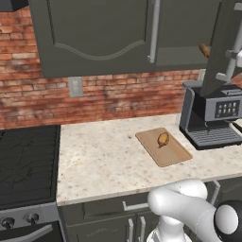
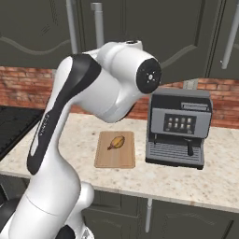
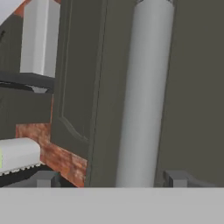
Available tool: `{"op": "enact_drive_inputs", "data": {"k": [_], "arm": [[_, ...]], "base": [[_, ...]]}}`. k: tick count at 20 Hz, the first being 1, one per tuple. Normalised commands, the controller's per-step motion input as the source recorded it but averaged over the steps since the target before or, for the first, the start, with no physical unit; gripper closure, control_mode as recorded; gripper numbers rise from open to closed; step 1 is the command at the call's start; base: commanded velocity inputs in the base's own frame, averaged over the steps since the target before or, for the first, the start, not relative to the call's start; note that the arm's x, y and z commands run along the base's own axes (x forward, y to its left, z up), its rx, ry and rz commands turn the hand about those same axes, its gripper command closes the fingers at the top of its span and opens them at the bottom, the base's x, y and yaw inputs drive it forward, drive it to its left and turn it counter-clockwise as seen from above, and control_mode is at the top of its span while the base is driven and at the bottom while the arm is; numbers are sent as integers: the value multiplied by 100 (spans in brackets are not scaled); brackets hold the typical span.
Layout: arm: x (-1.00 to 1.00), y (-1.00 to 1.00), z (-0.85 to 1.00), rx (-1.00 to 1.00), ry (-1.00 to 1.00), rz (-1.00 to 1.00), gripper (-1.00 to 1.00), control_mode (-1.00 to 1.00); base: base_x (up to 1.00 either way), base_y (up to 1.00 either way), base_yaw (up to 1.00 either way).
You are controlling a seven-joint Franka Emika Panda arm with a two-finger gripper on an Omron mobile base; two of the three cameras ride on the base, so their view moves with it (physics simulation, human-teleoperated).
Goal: Open the cabinet, retrieve the rolling pin, and place it next to the meat on the cutting board to prepare for tenderizing.
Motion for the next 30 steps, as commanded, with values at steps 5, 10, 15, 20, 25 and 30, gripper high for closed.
{"op": "enact_drive_inputs", "data": {"k": [5,10,15,20,25,30], "arm": [[-30,0,0,-1,1,-13,-100,-100],[-56,0,0,-4,1,-21,-100,-100],[-95,1,0,-7,-7,-24,-100,-100],[-70,36,0,-12,-4,-17,-100,-100],[-25,67,0,-21,-6,-14,-100,-100],[-1,71,0,-22,-4,-14,-100,-100]], "base": [[0,0,0],[0,0,0],[0,0,0],[0,0,0],[0,0,0],[0,0,0]]}}
